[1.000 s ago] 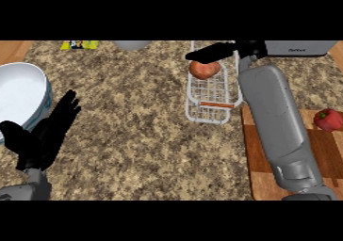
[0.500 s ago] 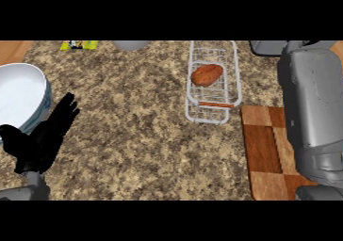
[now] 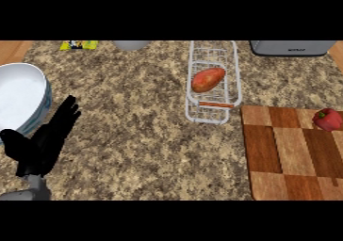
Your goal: Pick the sweet potato from the cutting board and place it in the tiered basket
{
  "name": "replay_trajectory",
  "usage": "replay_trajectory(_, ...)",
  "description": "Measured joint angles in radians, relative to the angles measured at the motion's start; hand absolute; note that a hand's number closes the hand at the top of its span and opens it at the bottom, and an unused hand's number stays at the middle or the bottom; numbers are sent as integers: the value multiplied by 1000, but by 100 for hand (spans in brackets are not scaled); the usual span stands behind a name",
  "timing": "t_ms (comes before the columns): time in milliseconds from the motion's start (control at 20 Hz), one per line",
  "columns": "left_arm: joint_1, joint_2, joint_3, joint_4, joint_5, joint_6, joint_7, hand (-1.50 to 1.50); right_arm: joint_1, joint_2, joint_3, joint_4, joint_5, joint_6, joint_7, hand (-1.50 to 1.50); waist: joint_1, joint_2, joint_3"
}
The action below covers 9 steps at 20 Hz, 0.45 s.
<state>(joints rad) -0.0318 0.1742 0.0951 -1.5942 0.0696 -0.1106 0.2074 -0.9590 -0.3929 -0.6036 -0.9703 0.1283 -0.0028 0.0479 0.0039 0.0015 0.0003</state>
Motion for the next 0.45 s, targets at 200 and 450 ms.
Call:
replay_trajectory(200, -34, 8, 11, 6, 8, -2, 25, 0, 7, -136, -58, 98, -51, 73, -48, -150, 4, 3, 0)
replay_trajectory(450, -47, 10, 17, 10, 16, -9, 35, 0, 21, -284, -97, 242, -92, 168, -129, -150, 10, 4, 1)
